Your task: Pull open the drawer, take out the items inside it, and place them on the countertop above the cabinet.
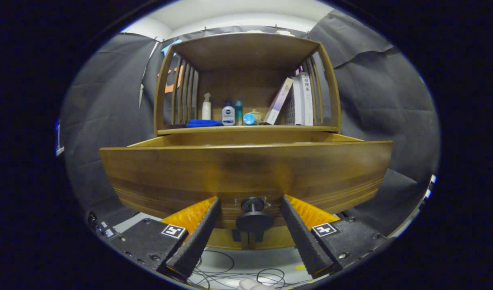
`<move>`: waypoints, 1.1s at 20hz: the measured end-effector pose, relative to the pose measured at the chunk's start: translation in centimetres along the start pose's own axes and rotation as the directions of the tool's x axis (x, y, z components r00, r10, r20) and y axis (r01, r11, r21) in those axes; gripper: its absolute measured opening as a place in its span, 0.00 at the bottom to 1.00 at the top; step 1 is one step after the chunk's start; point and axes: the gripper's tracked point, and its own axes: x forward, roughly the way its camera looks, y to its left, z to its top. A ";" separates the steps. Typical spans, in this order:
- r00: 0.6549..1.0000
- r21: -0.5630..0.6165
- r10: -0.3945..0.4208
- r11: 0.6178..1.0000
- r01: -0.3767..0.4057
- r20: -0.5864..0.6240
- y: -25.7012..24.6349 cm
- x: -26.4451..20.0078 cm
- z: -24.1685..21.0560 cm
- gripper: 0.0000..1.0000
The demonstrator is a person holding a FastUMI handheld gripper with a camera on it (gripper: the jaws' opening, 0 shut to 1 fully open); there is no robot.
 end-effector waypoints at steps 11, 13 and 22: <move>1.000 0.015 -0.023 1.000 0.023 -0.015 0.4 6.1 2.9 0.99; 0.999 0.042 -0.026 0.999 0.028 -0.043 0.8 7.4 3.0 0.99; 0.997 0.088 -0.017 0.996 0.024 -0.080 1.0 13.0 4.0 0.99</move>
